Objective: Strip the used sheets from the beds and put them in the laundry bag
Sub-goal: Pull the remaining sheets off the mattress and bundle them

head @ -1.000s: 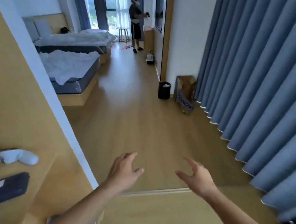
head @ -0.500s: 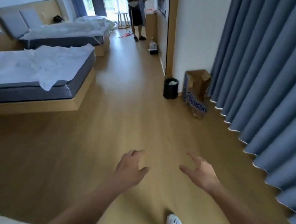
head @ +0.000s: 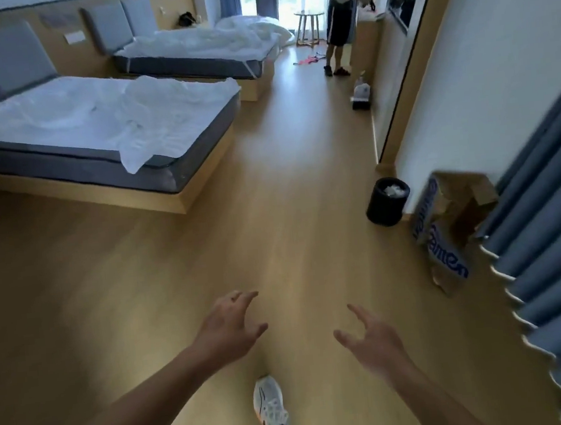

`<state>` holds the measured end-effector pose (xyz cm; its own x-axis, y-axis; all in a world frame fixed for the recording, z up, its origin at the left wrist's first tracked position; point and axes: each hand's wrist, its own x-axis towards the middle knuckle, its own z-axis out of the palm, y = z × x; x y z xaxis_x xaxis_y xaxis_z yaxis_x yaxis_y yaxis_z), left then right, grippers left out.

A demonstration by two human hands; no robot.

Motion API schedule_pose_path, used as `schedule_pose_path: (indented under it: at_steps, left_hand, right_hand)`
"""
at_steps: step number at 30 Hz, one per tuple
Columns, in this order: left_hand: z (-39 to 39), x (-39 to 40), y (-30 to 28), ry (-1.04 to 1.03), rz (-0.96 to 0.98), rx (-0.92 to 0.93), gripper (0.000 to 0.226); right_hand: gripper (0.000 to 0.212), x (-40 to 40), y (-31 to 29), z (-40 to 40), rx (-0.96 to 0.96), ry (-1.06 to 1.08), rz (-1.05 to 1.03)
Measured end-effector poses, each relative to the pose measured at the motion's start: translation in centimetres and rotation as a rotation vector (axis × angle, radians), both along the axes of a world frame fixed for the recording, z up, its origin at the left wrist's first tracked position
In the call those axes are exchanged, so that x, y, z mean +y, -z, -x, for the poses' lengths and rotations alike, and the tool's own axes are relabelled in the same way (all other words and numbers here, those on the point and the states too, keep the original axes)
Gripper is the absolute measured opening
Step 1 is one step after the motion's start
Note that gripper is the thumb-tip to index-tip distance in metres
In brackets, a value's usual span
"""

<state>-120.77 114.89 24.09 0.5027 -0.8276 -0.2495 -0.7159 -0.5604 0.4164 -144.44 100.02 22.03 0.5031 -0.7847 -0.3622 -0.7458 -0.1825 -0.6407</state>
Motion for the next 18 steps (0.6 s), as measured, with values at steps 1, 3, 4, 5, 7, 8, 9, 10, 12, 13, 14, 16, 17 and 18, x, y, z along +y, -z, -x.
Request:
schedule_pose_path:
  at_steps: [1, 3, 4, 5, 7, 8, 9, 10, 12, 13, 14, 16, 17, 18]
  left_hand:
    - [-2.0, -1.9, 0.6, -0.006, 0.011, 0.01, 0.072]
    - [-6.0, -5.7, 1.5, -0.013, 0.019, 0.043, 0.072]
    - [-8.1, -7.7, 1.7, -0.015, 0.015, 0.059, 0.072]
    - [-10.1, -9.5, 1.7, -0.013, 0.012, 0.069, 0.072]
    - [-14.0, -12.8, 1.5, -0.01, 0.013, 0.077, 0.072]
    - [-15.9, -14.2, 1.4, -0.011, 0.012, 0.076, 0.072]
    - [-17.8, -15.5, 1.2, -0.015, 0.011, 0.076, 0.072]
    - [-19.6, -16.6, 1.2, -0.028, 0.007, 0.079, 0.072]
    - [-22.9, -18.0, 1.3, -0.075, -0.012, 0.096, 0.071]
    - [-24.4, -18.6, 1.6, -0.1, -0.027, 0.108, 0.071]
    - [-26.1, -19.2, 2.1, -0.12, -0.044, 0.115, 0.071]
    - [-29.5, -20.5, 3.2, -0.155, -0.081, 0.129, 0.072]
    - [-31.3, -21.3, 3.7, -0.171, -0.097, 0.132, 0.073]
    - [-33.2, -22.3, 4.3, -0.187, -0.107, 0.13, 0.073]
  right_hand:
    - [0.071, -2.0, 0.1, -1.9, 0.006, 0.001, 0.008]
    - [0.071, -6.0, -0.3, -5.8, 0.016, 0.004, 0.013]
    - [0.071, -8.1, -0.7, -7.8, 0.021, 0.005, 0.02]
    - [0.071, -10.1, -1.3, -9.7, 0.027, 0.006, 0.038]
    - [0.072, -13.8, -2.4, -13.5, 0.033, 0.013, 0.096]
    - [0.071, -15.6, -2.8, -15.4, 0.034, 0.016, 0.118]
    - [0.071, -17.3, -3.1, -17.2, 0.039, 0.018, 0.131]
    - [0.07, -18.9, -3.2, -19.0, 0.047, 0.016, 0.136]
    - [0.069, -21.3, -2.6, -22.3, 0.066, 0.005, 0.11]
    - [0.069, -22.3, -2.0, -24.0, 0.073, -0.003, 0.083]
    - [0.069, -23.3, -1.3, -25.8, 0.084, -0.016, 0.056]
    - [0.068, -25.6, 0.3, -29.8, 0.104, -0.045, 0.011]
    - [0.069, -27.0, 1.1, -32.1, 0.106, -0.061, -0.002]
    - [0.069, -28.6, 1.9, -34.4, 0.111, -0.086, -0.002]
